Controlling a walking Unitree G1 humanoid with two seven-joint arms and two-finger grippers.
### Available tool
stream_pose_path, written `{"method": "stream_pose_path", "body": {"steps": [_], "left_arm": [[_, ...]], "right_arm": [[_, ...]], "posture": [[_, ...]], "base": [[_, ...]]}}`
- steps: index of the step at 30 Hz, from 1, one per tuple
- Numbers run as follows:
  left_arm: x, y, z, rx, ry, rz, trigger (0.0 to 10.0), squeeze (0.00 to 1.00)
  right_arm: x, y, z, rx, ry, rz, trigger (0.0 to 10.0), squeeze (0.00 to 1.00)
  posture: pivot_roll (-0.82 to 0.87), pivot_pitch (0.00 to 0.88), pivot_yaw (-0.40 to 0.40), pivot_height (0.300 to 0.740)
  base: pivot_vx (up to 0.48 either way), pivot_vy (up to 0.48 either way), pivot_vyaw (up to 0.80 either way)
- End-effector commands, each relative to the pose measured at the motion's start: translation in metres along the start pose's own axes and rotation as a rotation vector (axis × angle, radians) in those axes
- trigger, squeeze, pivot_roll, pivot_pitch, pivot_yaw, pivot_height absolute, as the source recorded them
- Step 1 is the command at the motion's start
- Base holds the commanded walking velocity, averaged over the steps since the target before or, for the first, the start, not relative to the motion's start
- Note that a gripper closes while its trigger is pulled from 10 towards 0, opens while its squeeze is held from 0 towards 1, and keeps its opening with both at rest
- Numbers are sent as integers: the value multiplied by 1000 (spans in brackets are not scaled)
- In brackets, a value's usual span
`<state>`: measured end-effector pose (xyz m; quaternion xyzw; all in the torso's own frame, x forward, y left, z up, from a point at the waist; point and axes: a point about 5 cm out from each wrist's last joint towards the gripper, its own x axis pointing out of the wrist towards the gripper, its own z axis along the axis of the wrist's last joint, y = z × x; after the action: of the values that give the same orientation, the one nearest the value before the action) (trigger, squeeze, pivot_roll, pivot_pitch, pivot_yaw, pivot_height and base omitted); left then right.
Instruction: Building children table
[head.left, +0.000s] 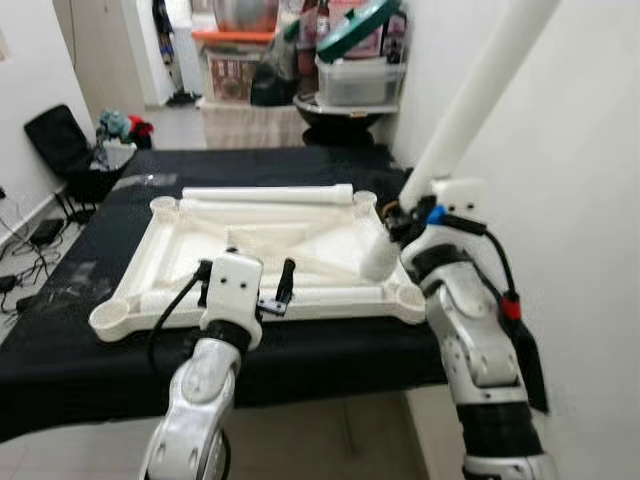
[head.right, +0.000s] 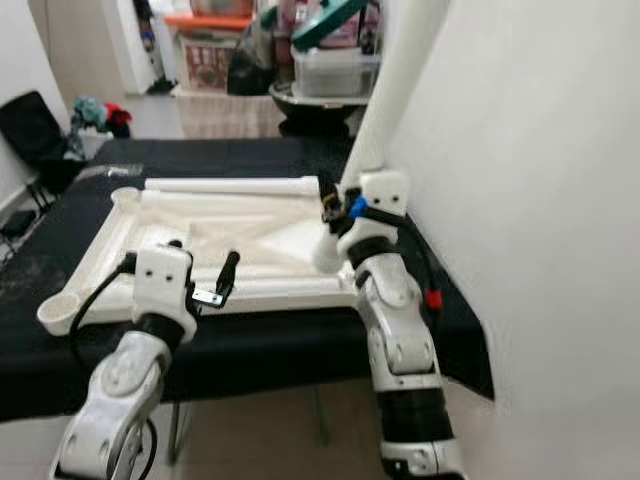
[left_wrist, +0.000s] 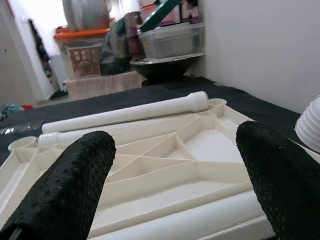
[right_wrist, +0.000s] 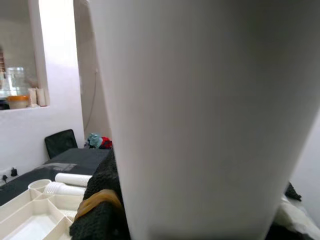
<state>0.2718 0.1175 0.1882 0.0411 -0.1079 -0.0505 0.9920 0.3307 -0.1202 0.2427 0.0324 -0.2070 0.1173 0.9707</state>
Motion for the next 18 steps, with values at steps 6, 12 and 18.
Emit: {"method": "stream_pose_path", "body": {"steps": [6, 12, 18], "left_arm": [[1, 9, -4, -17, 35, 48, 10000, 0], [1, 10, -4, -8, 34, 57, 10000, 0], [1, 9, -6, -13, 41, 51, 10000, 0]], "right_arm": [[5, 7, 1, 10, -11, 26, 10000, 0], [6, 7, 0, 11, -9, 28, 10000, 0], [7, 7, 0, 11, -1, 33, 10000, 0]], "posture": [[43, 0, -55, 740], [41, 0, -53, 740], [38, 0, -54, 740]], "base": [[0, 0, 0], [0, 0, 0], [0, 0, 0]]}}
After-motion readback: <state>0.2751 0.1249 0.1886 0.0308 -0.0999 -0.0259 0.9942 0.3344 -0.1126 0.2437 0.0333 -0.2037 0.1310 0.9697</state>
